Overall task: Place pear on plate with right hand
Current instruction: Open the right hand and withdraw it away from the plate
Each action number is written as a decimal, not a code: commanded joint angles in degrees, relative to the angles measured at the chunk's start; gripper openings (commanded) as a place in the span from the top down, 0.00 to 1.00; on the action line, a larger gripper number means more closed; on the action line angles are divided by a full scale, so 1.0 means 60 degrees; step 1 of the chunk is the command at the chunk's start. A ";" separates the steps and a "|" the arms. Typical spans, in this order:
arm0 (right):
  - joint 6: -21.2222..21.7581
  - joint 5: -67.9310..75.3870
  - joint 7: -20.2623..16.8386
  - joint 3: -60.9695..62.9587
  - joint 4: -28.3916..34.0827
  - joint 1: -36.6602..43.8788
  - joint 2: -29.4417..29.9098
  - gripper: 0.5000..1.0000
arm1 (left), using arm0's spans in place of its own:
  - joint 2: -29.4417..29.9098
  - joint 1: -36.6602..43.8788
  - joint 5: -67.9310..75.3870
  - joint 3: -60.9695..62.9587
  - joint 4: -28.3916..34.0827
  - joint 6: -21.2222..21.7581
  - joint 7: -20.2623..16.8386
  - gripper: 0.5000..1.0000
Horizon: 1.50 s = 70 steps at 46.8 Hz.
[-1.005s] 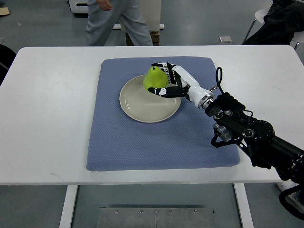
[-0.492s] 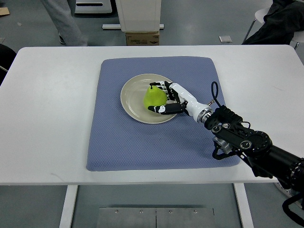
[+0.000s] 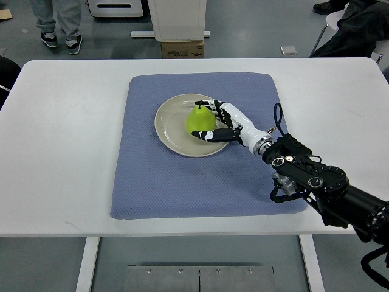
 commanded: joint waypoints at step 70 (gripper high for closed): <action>0.0130 0.0629 -0.0734 0.2751 0.0001 0.0045 -0.1451 0.01 | 0.0000 0.0000 0.0000 0.0000 0.0000 0.0000 -0.0013 0.00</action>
